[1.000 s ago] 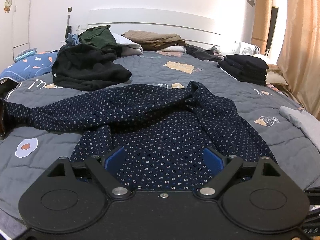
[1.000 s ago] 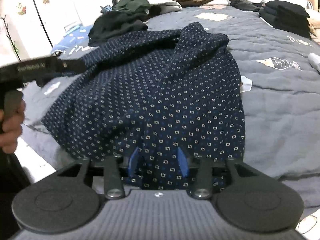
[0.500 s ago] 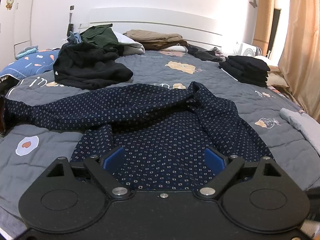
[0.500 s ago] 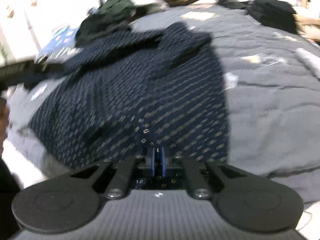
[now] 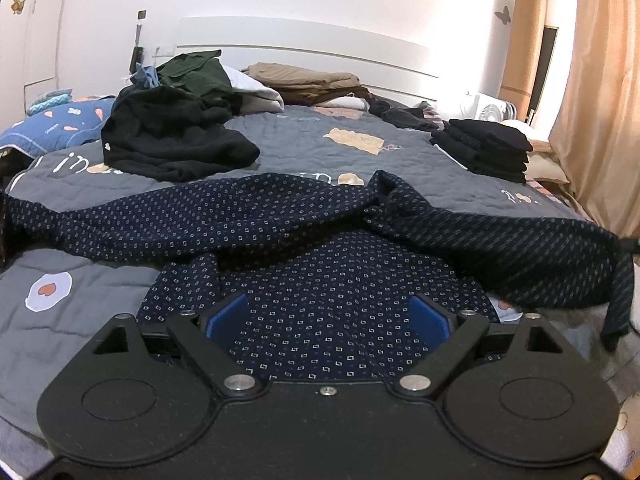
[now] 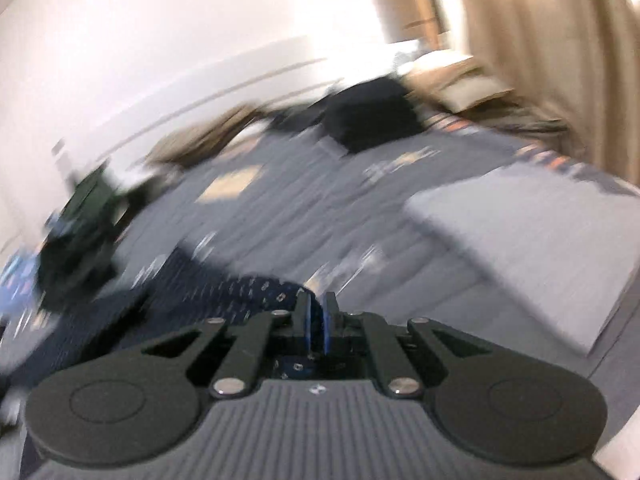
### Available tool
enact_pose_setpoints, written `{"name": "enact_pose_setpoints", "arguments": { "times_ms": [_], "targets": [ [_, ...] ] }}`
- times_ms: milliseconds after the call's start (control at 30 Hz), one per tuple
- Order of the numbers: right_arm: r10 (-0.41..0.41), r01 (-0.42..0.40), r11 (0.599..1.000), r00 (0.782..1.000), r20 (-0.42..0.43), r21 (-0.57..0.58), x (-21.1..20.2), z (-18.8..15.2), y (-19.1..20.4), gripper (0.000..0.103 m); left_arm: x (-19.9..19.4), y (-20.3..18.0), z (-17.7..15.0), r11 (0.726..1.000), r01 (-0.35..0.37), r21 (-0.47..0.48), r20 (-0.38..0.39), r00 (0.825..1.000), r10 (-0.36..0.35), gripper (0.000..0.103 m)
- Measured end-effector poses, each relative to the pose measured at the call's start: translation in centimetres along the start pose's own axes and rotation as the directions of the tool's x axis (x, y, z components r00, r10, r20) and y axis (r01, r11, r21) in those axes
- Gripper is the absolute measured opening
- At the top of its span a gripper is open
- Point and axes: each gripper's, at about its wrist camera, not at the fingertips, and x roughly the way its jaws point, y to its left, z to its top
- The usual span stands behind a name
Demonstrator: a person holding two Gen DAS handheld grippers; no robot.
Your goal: Fold clothes
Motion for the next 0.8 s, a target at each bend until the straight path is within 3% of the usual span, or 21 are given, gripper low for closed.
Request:
{"name": "enact_pose_setpoints", "arguments": {
  "times_ms": [133,267,400,567,667,733,800],
  "targets": [
    [-0.103,0.100,0.994,0.992,0.075,0.052,2.8,2.6,-2.8,0.002,0.1,0.4,-0.2,1.000,-0.017,0.003,-0.009,1.000,0.017,0.087],
    [-0.153,0.147,0.986,0.985,0.074,0.075,5.0,3.3,-4.8,0.002,0.3,0.6,-0.1,1.000,-0.030,0.002,-0.014,0.999,0.030,0.087],
    [0.013,-0.011,0.999,0.998,-0.054,0.052,6.9,1.4,-3.4,0.005,0.6,0.7,-0.1,0.999,-0.041,0.001,-0.018,0.999,0.041,0.087],
    [0.180,-0.189,0.980,0.973,-0.144,-0.055,6.8,-0.9,2.6,0.008,0.5,0.6,-0.1,0.999,-0.048,0.015,-0.010,0.999,0.048,0.087],
    [0.246,-0.273,0.954,0.949,-0.199,-0.123,6.5,-1.6,6.0,0.020,0.3,0.3,-0.1,0.997,-0.065,0.049,0.006,0.998,0.065,0.087],
    [0.263,-0.301,0.937,0.942,-0.209,-0.178,6.1,-2.2,8.0,0.038,0.3,0.1,0.0,0.995,-0.071,0.070,0.014,0.997,0.070,0.087],
    [0.276,-0.322,0.918,0.938,-0.210,-0.233,5.8,-2.7,9.5,0.041,0.4,-0.1,0.1,0.991,-0.069,0.115,0.015,0.998,0.068,0.087]
  ]
}}
